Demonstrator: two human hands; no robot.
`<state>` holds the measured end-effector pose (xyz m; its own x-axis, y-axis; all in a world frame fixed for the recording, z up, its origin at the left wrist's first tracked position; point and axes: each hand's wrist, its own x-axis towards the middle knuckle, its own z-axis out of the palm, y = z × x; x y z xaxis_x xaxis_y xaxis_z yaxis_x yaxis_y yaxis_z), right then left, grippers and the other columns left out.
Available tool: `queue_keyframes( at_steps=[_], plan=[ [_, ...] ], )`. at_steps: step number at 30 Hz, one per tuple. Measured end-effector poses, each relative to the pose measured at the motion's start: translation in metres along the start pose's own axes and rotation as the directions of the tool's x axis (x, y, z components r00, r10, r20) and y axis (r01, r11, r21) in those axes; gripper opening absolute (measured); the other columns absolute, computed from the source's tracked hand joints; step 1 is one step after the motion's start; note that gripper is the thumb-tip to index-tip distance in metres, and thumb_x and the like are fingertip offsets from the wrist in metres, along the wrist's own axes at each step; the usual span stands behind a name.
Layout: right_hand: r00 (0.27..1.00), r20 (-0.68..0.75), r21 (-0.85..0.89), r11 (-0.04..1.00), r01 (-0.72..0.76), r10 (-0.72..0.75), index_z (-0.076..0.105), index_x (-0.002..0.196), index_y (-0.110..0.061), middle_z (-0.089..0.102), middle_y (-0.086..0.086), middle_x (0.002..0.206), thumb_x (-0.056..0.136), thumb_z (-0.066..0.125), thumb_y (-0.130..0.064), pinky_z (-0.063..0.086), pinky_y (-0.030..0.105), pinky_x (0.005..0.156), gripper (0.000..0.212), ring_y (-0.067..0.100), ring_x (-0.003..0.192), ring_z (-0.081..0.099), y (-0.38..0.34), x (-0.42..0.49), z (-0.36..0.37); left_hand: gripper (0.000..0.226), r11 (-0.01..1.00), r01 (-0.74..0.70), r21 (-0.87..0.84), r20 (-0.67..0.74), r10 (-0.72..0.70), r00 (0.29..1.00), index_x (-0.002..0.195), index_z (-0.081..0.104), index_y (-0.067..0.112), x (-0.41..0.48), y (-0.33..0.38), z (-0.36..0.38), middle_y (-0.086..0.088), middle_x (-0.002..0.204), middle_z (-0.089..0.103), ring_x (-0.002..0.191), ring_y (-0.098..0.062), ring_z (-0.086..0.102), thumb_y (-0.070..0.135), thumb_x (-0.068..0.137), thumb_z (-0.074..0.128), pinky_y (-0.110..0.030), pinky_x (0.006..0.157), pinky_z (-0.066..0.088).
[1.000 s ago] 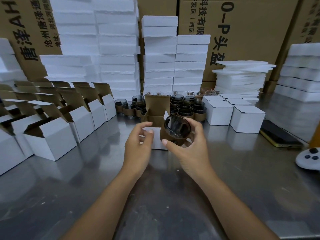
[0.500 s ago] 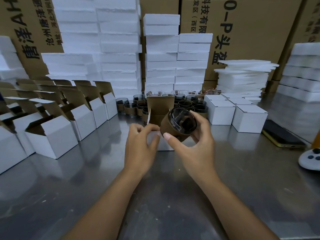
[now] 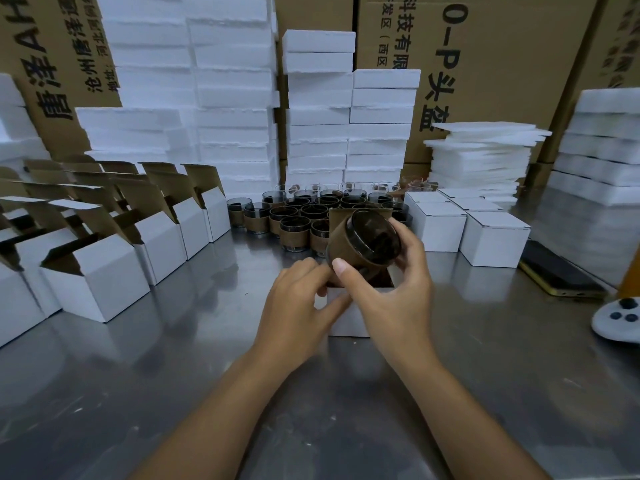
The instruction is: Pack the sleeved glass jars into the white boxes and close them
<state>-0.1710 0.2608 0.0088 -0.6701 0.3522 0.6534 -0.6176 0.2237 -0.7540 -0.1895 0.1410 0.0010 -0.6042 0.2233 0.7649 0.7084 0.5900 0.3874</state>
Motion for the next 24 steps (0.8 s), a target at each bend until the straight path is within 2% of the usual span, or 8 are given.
queue_keyframes(
  at_steps=[2, 4, 6, 9, 13, 19, 21, 24],
  plan=[
    [1.000, -0.027, -0.009, 1.000, -0.007, 0.007, 0.044, 0.129, -0.029, 0.055, -0.024, 0.116, 0.065, 0.078, -0.033, 0.038, 0.006, 0.091, 0.072, -0.007, 0.113, 0.051, 0.001, 0.001, 0.000, 0.015, 1.000, -0.015, -0.001, 0.012, 0.015, 1.000, 0.080, 0.061, 0.016, 0.000, -0.001, 0.000, 0.017, 0.069, 0.038, 0.066, -0.003, 0.039, 0.031, 0.081, 0.060, -0.019, 0.063, 0.033],
    [1.000, -0.025, -0.046, 0.999, 0.006, -0.007, 0.040, 0.129, -0.037, 0.053, -0.023, 0.120, 0.068, 0.076, -0.033, 0.041, 0.021, 0.101, 0.071, 0.001, 0.119, 0.048, 0.001, 0.001, -0.002, 0.012, 1.000, -0.025, 0.000, 0.027, 0.025, 0.999, 0.079, 0.061, 0.015, 0.000, -0.001, -0.001, 0.013, 0.070, 0.044, 0.067, -0.006, 0.044, 0.026, 0.077, 0.067, -0.024, 0.062, 0.040],
    [0.998, 0.000, -0.140, 0.988, 0.064, -0.064, 0.041, 0.123, -0.043, 0.053, -0.016, 0.122, 0.071, 0.073, -0.034, 0.042, 0.039, 0.102, 0.061, 0.013, 0.121, 0.048, 0.001, 0.000, -0.004, 0.013, 1.000, -0.024, -0.001, 0.034, 0.024, 0.999, 0.078, 0.061, 0.015, -0.001, 0.000, -0.002, 0.007, 0.070, 0.049, 0.067, -0.010, 0.047, 0.024, 0.076, 0.069, -0.028, 0.063, 0.043],
    [0.992, 0.039, -0.279, 0.952, 0.127, -0.121, 0.047, 0.103, -0.044, 0.052, -0.007, 0.120, 0.073, 0.068, -0.034, 0.041, 0.048, 0.097, 0.039, 0.020, 0.118, 0.048, 0.002, -0.001, -0.005, 0.016, 1.000, -0.009, -0.003, 0.025, 0.009, 1.000, 0.078, 0.062, 0.012, -0.001, 0.001, -0.002, 0.002, 0.069, 0.051, 0.066, -0.011, 0.047, 0.025, 0.074, 0.068, -0.027, 0.062, 0.041],
    [0.997, 0.051, -0.324, 0.943, 0.074, -0.061, 0.047, 0.089, -0.037, 0.049, -0.002, 0.124, 0.074, 0.067, -0.035, 0.041, 0.049, 0.097, 0.025, 0.023, 0.121, 0.046, 0.002, -0.001, -0.005, 0.016, 1.000, -0.015, 0.007, 0.018, 0.014, 1.000, 0.077, 0.061, 0.010, -0.001, 0.000, 0.000, 0.000, 0.069, 0.051, 0.064, -0.013, 0.047, 0.023, 0.074, 0.070, -0.026, 0.060, 0.040],
    [0.969, 0.246, -0.425, 0.898, 0.116, -0.009, 0.045, 0.083, -0.024, 0.035, -0.005, 0.142, 0.089, 0.057, -0.023, 0.032, 0.033, 0.103, 0.013, 0.012, 0.133, 0.032, 0.007, -0.001, -0.007, 0.020, 0.999, -0.018, -0.027, 0.001, 0.018, 1.000, 0.076, 0.060, 0.014, -0.002, -0.002, 0.000, 0.003, 0.069, 0.050, 0.064, -0.007, 0.043, 0.033, 0.078, 0.063, -0.022, 0.060, 0.037],
    [0.958, 0.287, -0.444, 0.885, 0.136, -0.003, 0.045, 0.083, -0.021, 0.032, -0.006, 0.145, 0.092, 0.052, -0.022, 0.027, 0.029, 0.104, 0.012, 0.011, 0.135, 0.028, 0.009, -0.001, -0.007, 0.019, 1.000, -0.027, -0.015, -0.002, 0.027, 1.000, 0.077, 0.060, 0.014, -0.002, -0.003, 0.000, 0.003, 0.069, 0.050, 0.065, -0.007, 0.042, 0.033, 0.079, 0.064, -0.022, 0.060, 0.037],
    [0.950, 0.313, -0.509, 0.842, 0.181, -0.016, 0.047, 0.077, -0.018, 0.029, -0.002, 0.149, 0.095, 0.041, -0.028, 0.024, 0.035, 0.110, 0.022, 0.010, 0.137, 0.021, 0.012, -0.001, -0.008, 0.014, 0.999, -0.036, 0.013, 0.007, 0.036, 0.999, 0.079, 0.062, 0.014, -0.002, -0.004, 0.000, 0.006, 0.070, 0.049, 0.067, -0.006, 0.042, 0.022, 0.078, 0.073, -0.021, 0.062, 0.036]
  ],
)
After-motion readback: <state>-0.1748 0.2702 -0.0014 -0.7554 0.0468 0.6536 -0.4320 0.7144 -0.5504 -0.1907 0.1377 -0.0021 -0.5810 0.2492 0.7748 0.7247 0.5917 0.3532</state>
